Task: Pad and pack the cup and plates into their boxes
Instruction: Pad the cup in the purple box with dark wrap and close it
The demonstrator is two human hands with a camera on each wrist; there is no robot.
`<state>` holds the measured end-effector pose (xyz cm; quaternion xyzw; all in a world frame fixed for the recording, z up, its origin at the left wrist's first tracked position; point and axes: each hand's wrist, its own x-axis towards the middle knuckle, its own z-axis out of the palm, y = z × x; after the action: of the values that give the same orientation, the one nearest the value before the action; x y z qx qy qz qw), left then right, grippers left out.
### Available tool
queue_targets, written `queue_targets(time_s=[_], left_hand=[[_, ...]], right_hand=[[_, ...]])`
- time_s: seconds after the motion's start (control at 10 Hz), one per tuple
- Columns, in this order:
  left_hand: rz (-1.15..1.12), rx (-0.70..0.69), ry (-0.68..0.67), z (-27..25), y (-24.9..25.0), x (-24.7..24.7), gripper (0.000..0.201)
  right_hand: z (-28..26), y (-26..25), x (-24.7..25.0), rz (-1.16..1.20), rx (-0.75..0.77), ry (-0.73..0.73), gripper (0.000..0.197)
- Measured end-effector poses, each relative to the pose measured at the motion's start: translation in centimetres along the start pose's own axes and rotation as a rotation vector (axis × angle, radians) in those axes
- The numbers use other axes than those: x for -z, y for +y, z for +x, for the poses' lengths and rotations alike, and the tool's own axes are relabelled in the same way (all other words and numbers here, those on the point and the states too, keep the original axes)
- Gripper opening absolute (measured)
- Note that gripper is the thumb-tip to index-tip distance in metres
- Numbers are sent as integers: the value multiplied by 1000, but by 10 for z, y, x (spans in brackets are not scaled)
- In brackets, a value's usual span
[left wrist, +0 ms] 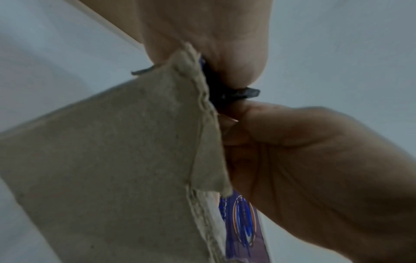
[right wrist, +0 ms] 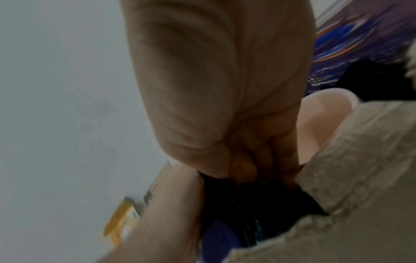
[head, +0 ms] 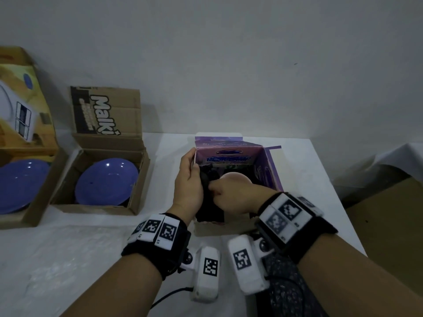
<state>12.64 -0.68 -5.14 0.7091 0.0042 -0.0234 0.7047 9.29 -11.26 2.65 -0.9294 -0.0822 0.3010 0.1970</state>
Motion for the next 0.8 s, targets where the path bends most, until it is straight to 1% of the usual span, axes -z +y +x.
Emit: queue_targets(time_s=[0.1,0.2,0.3,0.4,0.5,0.6,0.7,0.8], left_hand=[[17,-31,-10,0,0,1,39],[65,-55,-25,0,0,2,39],[88,-69,-35,-1,2,3,39],[74,-48,-25,-3,4,1,39],[73,-43,-23,-4,5,0,38],[70,-39,-35,-4,6,1,38],[76,-46,-32,-4,7,1,38],[68,-49,-30,-5,8,0,38]], right_hand=[[-2,-15,3,-169,-58,-52,30],[2,-14,4,-142,-51,-49,31],[-4,3,10,-25,-29,77,23],[-18,32,6,-156,-261,181,32],[-22,44,-3,-129,-308,74,34],[-29,42,3,276,-253,197,20],[-44,38,8,400,-170,143,8],[-49,33,-4,81,-121,106,20]])
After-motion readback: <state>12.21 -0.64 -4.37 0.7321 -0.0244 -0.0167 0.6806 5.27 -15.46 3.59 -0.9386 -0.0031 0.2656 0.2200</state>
